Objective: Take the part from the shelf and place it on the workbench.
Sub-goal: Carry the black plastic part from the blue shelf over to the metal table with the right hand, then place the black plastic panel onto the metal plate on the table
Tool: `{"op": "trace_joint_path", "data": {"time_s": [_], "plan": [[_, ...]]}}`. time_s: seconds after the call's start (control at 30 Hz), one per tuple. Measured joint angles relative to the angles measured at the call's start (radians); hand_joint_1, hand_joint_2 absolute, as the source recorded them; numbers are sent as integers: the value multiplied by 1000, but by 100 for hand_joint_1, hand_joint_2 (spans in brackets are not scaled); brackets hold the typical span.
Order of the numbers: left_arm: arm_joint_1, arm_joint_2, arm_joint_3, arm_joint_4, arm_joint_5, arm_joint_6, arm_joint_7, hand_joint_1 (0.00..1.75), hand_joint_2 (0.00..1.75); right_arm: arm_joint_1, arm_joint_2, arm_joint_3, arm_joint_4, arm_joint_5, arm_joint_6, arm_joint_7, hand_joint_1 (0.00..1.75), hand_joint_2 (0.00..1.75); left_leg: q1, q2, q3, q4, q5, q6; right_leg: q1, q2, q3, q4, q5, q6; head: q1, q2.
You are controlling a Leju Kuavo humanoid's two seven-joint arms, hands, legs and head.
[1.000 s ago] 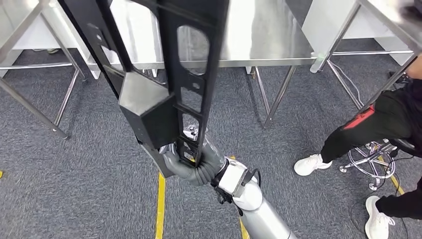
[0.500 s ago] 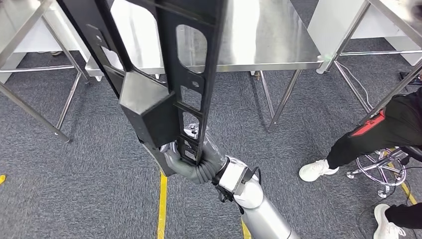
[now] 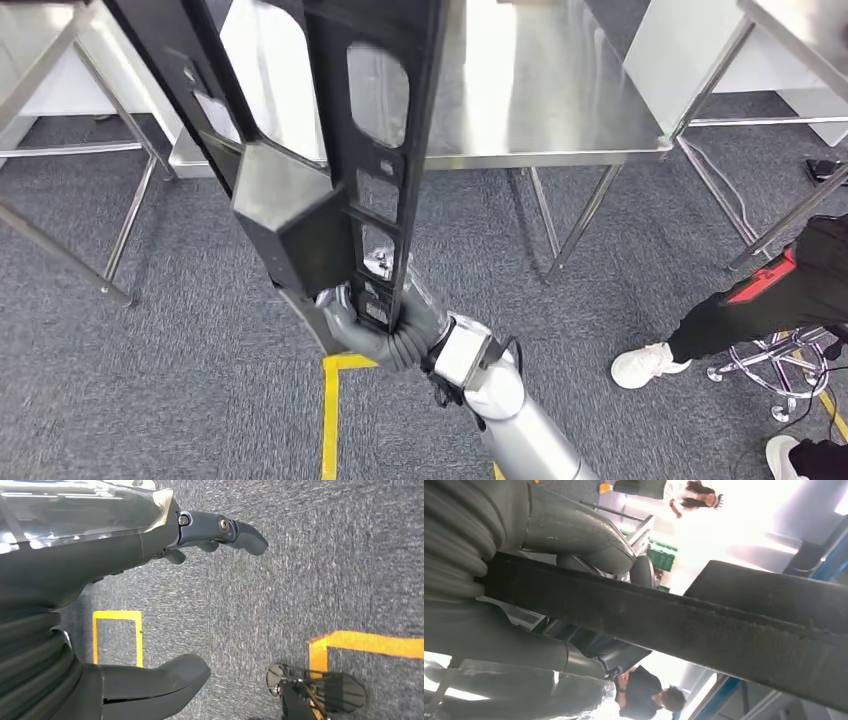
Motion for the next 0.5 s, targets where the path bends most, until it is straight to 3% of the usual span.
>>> {"op": "trace_joint_path", "data": {"time_s": [0.07, 0.13, 0.2, 0.23, 0.3, 0.37, 0.4, 0.47, 0.5], "plan": [[0, 1, 0, 0, 0, 0, 0, 0, 175, 0, -2, 1, 0, 0, 0, 0, 175, 175, -1, -2, 27, -10, -14, 14, 0, -2, -80, 123, -14, -5, 2, 0], [1, 2, 0, 0, 0, 0, 0, 0, 175, 3, -5, 1, 1, 0, 0, 0, 175, 175, -5, -5, 51, -13, -35, 19, 3, -2, -174, 230, -56, -13, 2, 0], [2, 2, 0, 0, 0, 0, 0, 0, 175, 7, -9, 2, 2, 0, 0, 0, 175, 175, -10, -10, 84, -13, -62, 21, 5, -2, -228, 235, -75, -12, 2, 0], [2, 2, 0, 0, 0, 0, 0, 0, 175, 8, -10, 2, 2, 0, 0, 0, 175, 175, -12, -12, 103, -13, -76, 20, 6, -2, -233, 195, -57, -8, 2, 0], [2, 1, 0, 0, 0, 0, 0, 0, 175, 10, -12, 4, 3, 0, 0, 0, 175, 175, -18, -15, 139, -13, -108, 18, 13, -3, -224, 71, 46, 2, 1, 0], [2, -1, 1, 0, 0, 0, 0, 0, 175, 13, -15, 5, 4, 0, 0, 0, 175, 175, -21, -17, 165, -17, -137, 11, 22, -4, -207, -7, 139, -5, -1, 0], [1, -2, 1, 1, -1, 0, 0, 0, 175, 12, -15, 5, 5, 0, 0, 0, 175, 175, -21, -17, 179, -15, -145, 5, 25, -2, -197, -18, 154, -16, -2, 0], [-3, -3, 2, 0, -2, 0, 0, 0, 175, 6, -11, 5, 5, 0, 0, 0, 175, 175, -17, -16, 190, -2, -146, -5, 24, 0, -170, -25, 150, -38, -2, 0], [-5, -3, 2, 0, -2, 0, 0, 0, 175, 2, -8, 5, 4, -1, 0, 0, 175, 175, -16, -14, 181, 28, -139, -10, 20, 1, -157, -30, 142, -45, -2, 0]]}}
